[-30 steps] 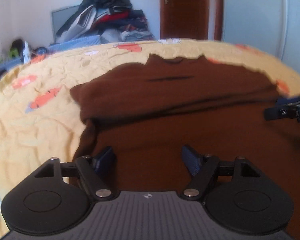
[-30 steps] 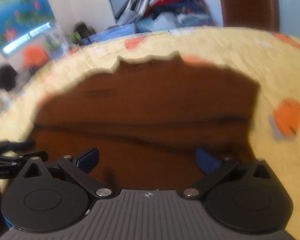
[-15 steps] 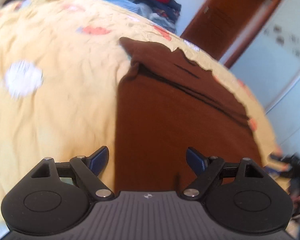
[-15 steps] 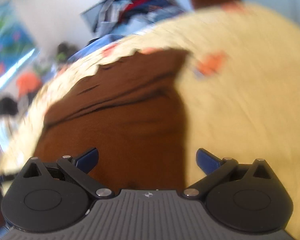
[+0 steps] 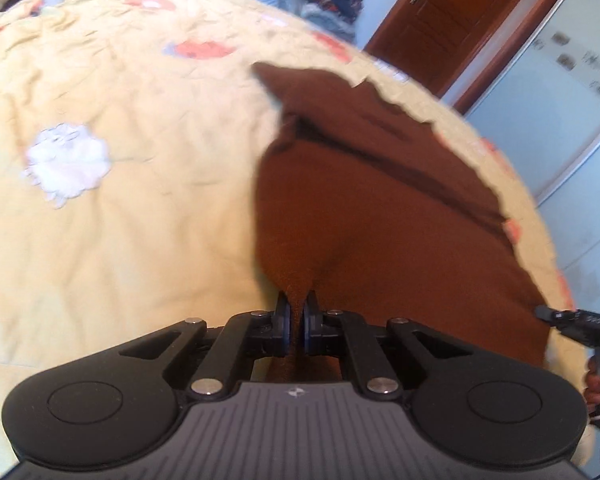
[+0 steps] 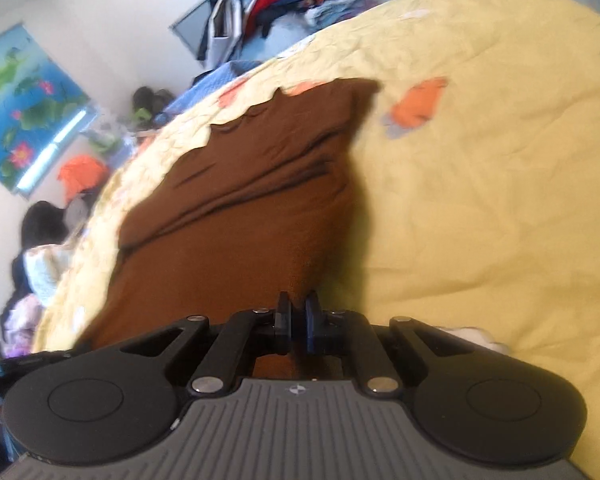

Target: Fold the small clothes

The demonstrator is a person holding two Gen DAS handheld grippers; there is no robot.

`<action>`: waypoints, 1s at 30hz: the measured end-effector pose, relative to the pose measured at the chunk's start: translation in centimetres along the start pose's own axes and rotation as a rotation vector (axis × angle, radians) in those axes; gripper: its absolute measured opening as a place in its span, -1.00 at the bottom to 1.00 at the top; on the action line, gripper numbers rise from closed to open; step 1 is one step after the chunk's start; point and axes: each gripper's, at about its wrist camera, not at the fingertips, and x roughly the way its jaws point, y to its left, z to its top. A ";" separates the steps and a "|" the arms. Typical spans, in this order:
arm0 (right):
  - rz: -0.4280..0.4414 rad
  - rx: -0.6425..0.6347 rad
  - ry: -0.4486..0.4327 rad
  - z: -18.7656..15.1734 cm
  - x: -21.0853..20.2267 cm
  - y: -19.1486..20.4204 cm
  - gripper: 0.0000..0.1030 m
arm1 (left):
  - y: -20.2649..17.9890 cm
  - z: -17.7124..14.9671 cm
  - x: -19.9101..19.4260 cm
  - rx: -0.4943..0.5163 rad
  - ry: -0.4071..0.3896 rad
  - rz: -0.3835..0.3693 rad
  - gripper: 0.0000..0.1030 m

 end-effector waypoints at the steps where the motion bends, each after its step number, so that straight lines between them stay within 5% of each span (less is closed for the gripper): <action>1: -0.017 0.008 0.018 -0.1 0.5 -0.6 -0.74 | 0.1 -0.3 0.1 0.003 -0.007 -0.007 -0.89; 3: -0.003 0.031 0.013 -0.7 1.0 -1.0 -0.61 | 0.0 -0.5 0.4 -0.023 0.030 -0.064 -0.74; 5: 0.028 0.074 0.006 -0.9 0.4 -1.0 -0.08 | 0.7 -1.0 0.3 -0.118 0.084 -0.156 -0.34; 6: 0.056 0.095 0.004 -1.1 -0.1 -0.9 0.45 | 1.1 -1.6 0.1 -0.162 0.086 -0.205 0.11; 7: 0.080 0.108 0.001 -1.4 -0.7 -0.9 0.79 | 1.5 -2.2 -0.2 -0.200 0.085 -0.254 0.34; 8: 0.095 0.109 0.003 -1.8 -1.3 -0.7 0.79 | 1.8 -3.0 -0.6 -0.234 0.094 -0.296 0.61; 14: 0.220 0.123 0.153 -5.6 -2.8 -0.5 0.34 | 2.0 -5.3 -0.5 -0.336 0.095 -0.361 0.52; 15: 0.236 0.139 0.167 -5.9 -2.7 -0.5 0.15 | 1.7 -5.2 -0.3 -0.316 0.101 -0.337 -0.07; 17: 0.232 0.136 0.214 -6.3 -2.3 -0.5 -0.54 | 1.1 -4.9 0.7 -0.259 0.176 -0.260 -0.93; 18: 0.209 0.117 0.243 -6.6 -1.9 -0.4 -0.80 | 1.3 -4.7 0.8 -0.246 0.178 -0.252 -0.92; 21: 0.179 0.103 0.226 -6.9 -3.2 -0.7 -0.80 | 1.1 -4.2 -0.9 -0.135 0.153 -0.153 -0.93; 26: 0.161 0.144 0.194 -8.0 -4.7 -2.2 -0.87 | 2.4 -4.7 -1.3 -0.131 0.154 -0.179 -0.88; 28: 0.192 0.203 0.186 -8.2 -4.7 -2.4 -0.28 | 2.9 -5.0 -1.4 -0.179 0.179 -0.230 -0.71; 29: 0.223 0.228 0.186 -8.3 -4.9 -2.3 -0.03 | 3.3 -5.3 -1.6 -0.219 0.187 -0.273 -0.44; 30: 0.263 0.242 0.185 -8.6 -5.2 -2.1 0.44 | 3.7 -5.7 -1.8 -0.255 0.183 -0.321 0.00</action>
